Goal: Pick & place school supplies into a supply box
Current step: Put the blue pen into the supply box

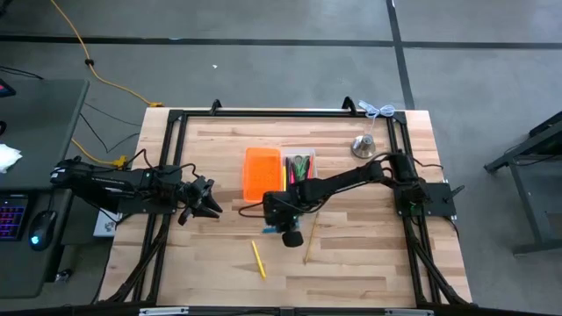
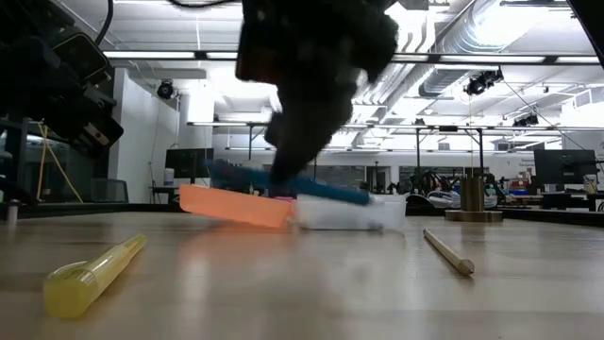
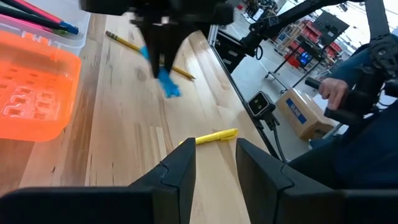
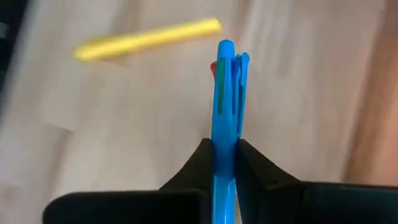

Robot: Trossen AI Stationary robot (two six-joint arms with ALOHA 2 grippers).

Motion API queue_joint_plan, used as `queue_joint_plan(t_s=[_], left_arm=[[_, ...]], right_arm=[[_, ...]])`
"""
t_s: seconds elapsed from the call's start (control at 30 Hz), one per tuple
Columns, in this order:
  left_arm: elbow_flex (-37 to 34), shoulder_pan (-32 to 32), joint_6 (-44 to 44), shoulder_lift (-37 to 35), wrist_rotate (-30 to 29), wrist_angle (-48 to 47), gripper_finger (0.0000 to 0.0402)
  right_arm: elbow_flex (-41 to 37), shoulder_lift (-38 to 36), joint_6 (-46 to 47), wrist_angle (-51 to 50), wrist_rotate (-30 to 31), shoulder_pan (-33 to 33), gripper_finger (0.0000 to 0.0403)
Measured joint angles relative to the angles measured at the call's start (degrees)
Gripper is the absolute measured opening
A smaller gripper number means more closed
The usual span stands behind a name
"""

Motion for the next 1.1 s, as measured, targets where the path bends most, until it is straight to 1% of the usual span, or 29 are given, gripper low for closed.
queue_joint_plan(t_s=[0.1, 0.23, 0.33, 0.5, 0.6, 0.7, 0.77, 0.87, 1.1], left_arm=[[0.0, 0.0, -0.02, 0.0, 0.0, -0.03, 0.0145], [0.0, 0.0, -0.02, 0.0, 0.0, -0.05, 0.0145], [0.0, 0.0, -0.02, 0.0, 0.02, -0.07, 0.0145], [0.0, 0.0, -0.02, 0.01, 0.02, -0.13, 0.0145], [0.0, 0.02, -0.02, 0.0, 0.02, -0.14, 0.0145], [0.0, 0.0, -0.02, 0.0, 0.02, -0.16, 0.0145], [0.0, 0.0, -0.02, 0.01, 0.04, -0.16, 0.0145], [0.0, 0.01, -0.02, 0.01, 0.04, -0.16, 0.0145], [0.0, 0.02, -0.02, 0.0, 0.04, -0.18, 0.0145]], right_arm=[[1.91, -0.08, 2.26, 0.2, -3.84, 0.08, 0.0021], [4.22, -0.16, 4.26, 0.75, -10.49, -0.19, 0.0018], [4.95, -0.16, 6.68, 3.46, -17.51, -0.83, 0.0015], [5.0, -0.19, 14.42, 11.67, -30.72, -2.08, 0.0017], [5.0, -0.19, 19.8, 18.3, -38.55, -2.76, 0.0018], [5.02, -0.27, 25.27, 26.58, -44.26, -3.21, 0.0016], [5.02, -0.3, 28.92, 32.29, -46.81, -3.48, 0.0016], [5.02, -0.3, 34.1, 41.37, -48.82, -4.0, 0.0019], [5.02, -0.36, 44.76, 66.49, -48.99, -4.55, 0.0017]])
